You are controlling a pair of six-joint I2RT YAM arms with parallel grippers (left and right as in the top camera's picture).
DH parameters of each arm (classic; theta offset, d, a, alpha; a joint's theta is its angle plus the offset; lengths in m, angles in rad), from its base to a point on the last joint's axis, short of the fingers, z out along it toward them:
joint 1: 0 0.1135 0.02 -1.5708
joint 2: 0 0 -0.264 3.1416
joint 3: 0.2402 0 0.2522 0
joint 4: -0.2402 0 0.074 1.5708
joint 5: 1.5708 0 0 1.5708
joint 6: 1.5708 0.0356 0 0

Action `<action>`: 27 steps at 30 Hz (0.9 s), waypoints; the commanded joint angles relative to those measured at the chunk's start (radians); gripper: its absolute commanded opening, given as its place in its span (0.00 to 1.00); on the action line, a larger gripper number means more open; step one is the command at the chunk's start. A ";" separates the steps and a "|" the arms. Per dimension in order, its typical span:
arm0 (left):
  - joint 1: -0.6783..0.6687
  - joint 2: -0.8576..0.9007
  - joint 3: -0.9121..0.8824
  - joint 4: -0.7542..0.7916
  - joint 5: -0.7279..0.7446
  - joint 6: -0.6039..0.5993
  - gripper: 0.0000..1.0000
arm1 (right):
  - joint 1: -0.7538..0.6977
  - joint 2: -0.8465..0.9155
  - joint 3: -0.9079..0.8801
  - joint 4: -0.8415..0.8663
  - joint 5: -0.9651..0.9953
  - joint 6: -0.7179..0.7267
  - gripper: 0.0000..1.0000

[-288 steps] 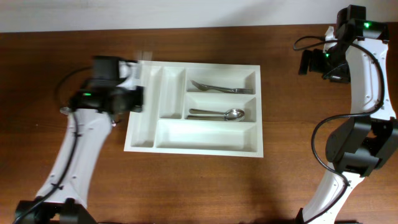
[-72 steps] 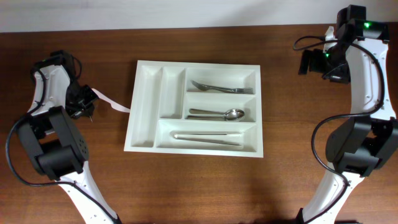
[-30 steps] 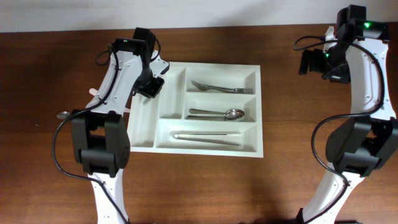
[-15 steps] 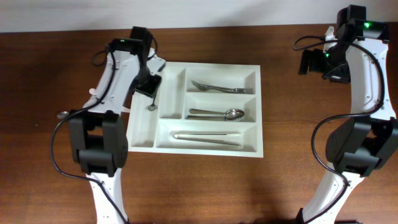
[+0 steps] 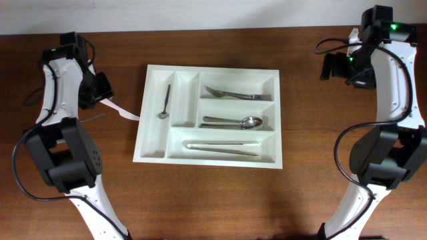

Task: Pack container
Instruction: 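Move the left gripper back to the remaining spoon on the left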

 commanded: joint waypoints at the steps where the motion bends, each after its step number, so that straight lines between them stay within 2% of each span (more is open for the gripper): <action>1: 0.015 -0.035 0.003 -0.007 -0.084 -0.130 0.54 | 0.003 -0.015 0.010 0.001 0.002 0.005 0.99; 5: 0.029 -0.035 0.003 -0.011 -0.184 -0.012 0.54 | 0.003 -0.015 0.010 0.001 0.002 0.006 0.99; 9: 0.074 -0.035 0.000 -0.014 -0.172 0.025 0.54 | 0.003 -0.015 0.010 0.001 0.002 0.006 0.99; 16: 0.201 -0.035 -0.081 0.039 0.048 0.021 0.52 | 0.003 -0.015 0.010 0.001 0.002 0.006 0.99; 27: 0.364 -0.035 -0.166 0.095 0.258 0.060 0.49 | 0.003 -0.015 0.010 0.001 0.002 0.005 0.99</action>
